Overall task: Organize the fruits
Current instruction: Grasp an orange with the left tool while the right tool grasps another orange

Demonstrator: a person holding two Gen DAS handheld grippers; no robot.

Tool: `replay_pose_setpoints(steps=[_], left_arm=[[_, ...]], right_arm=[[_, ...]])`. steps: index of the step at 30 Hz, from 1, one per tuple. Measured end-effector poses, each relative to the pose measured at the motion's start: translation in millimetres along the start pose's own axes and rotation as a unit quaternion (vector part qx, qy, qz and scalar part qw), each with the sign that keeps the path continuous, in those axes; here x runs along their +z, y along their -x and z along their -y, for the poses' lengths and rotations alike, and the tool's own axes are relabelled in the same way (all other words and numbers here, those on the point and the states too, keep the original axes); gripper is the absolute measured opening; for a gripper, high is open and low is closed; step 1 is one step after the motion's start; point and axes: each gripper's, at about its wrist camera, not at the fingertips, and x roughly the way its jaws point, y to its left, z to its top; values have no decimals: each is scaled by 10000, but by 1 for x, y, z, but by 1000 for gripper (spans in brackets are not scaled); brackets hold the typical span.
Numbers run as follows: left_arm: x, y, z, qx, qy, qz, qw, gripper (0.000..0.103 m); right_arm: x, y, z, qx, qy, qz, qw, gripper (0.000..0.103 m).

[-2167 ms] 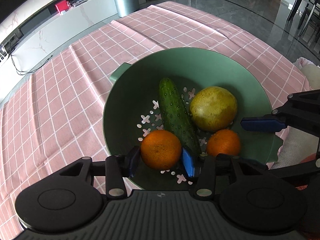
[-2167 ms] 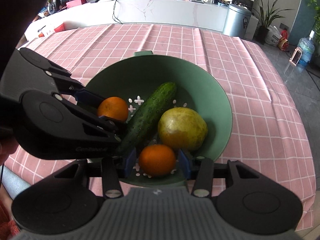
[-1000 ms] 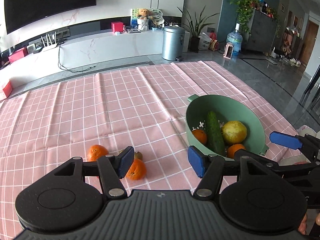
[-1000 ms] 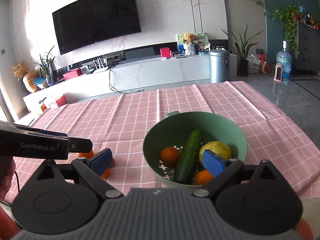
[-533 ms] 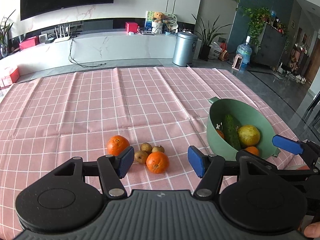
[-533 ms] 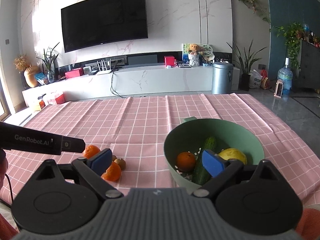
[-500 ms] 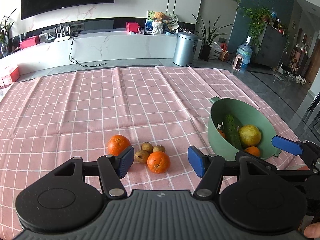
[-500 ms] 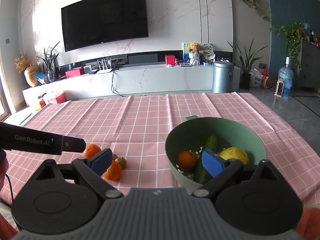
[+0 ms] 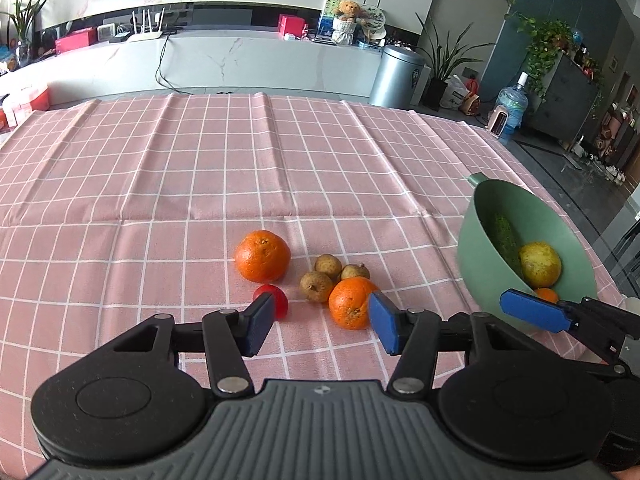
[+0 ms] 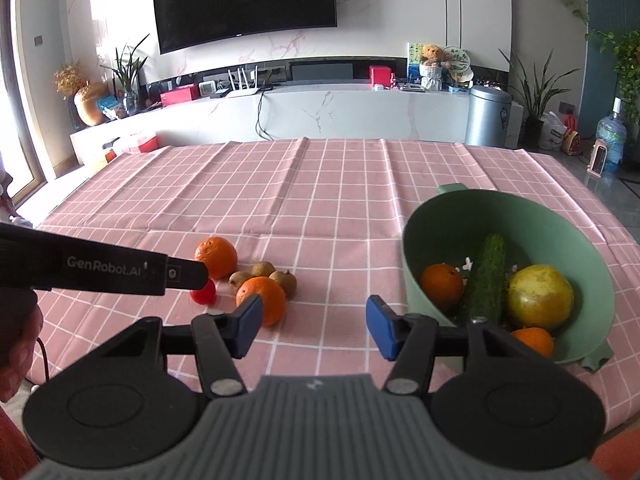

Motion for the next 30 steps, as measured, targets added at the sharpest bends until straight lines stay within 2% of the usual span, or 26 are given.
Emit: replay_pose_setpoints(steps=[12,19,23,25,30], left_arm=[[9,-22,-20,126,195,-129,9996,50],[14,-41,-26,224,123,-177,9995,50],[14,-49,-30,155,154,-179,9996,50],[14,-51,-31,139,155,-137,9997,51],[18,-57,-33,258,186,-69,9995,54]], right_arm=[[11,-56,-26,375,166,-376,9984,49],[9,-84,-29,463,114,-654,9967,44],[8,-94,-28,501,32,-741,9960,43],[7,-96,-28,562,-15,-766,9955,40],[7,-91,-23,378,-47,-792,9961,39]])
